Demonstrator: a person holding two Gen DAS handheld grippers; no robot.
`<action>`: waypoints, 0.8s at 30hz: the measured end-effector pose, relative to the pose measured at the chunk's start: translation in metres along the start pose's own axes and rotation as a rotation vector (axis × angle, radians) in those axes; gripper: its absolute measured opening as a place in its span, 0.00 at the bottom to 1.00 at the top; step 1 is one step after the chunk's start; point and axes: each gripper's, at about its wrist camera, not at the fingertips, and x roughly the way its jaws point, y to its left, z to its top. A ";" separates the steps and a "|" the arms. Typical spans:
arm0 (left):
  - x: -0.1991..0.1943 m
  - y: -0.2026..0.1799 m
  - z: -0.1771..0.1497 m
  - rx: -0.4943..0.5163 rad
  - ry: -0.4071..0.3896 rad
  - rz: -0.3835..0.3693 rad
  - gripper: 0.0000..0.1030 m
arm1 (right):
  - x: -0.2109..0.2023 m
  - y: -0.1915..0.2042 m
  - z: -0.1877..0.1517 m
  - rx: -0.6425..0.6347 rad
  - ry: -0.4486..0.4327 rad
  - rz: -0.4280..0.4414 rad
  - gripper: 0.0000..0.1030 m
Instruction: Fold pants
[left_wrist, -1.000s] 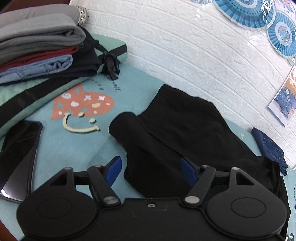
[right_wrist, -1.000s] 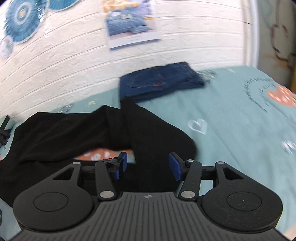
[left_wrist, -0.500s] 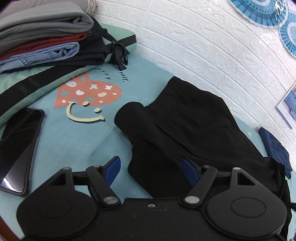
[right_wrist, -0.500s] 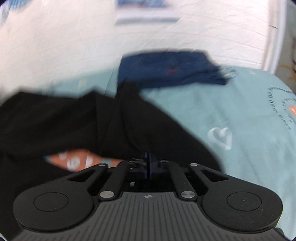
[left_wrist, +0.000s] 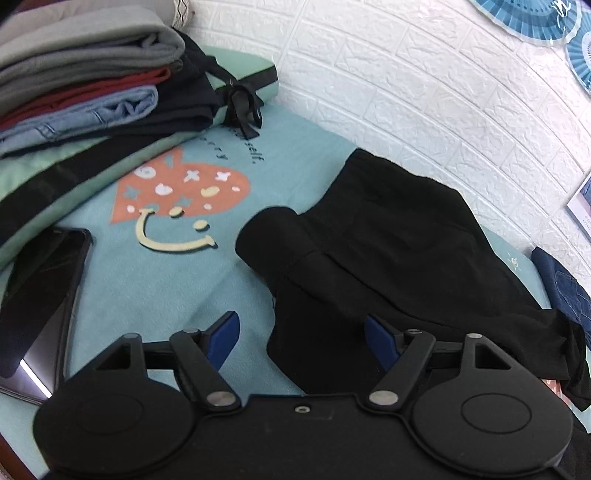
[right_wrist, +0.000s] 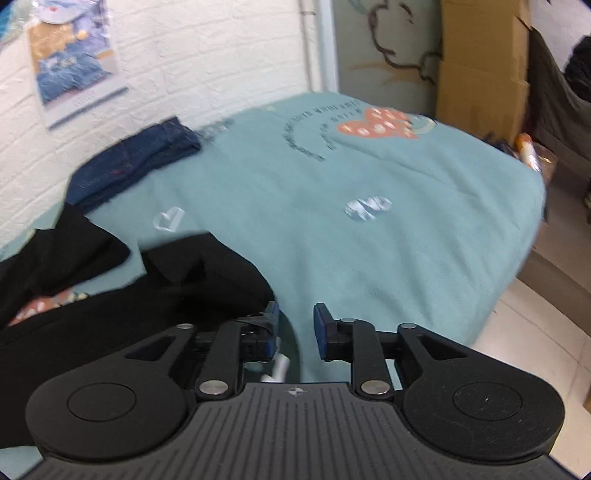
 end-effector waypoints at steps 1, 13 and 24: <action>-0.002 0.001 -0.001 -0.004 -0.005 0.007 1.00 | 0.000 0.007 0.002 -0.024 -0.017 0.017 0.71; -0.004 0.006 -0.007 -0.032 0.015 0.033 1.00 | 0.025 0.070 0.001 -0.300 -0.020 0.177 1.00; -0.004 -0.001 -0.007 -0.010 0.012 0.038 1.00 | 0.038 0.009 0.042 -0.036 -0.138 -0.048 0.26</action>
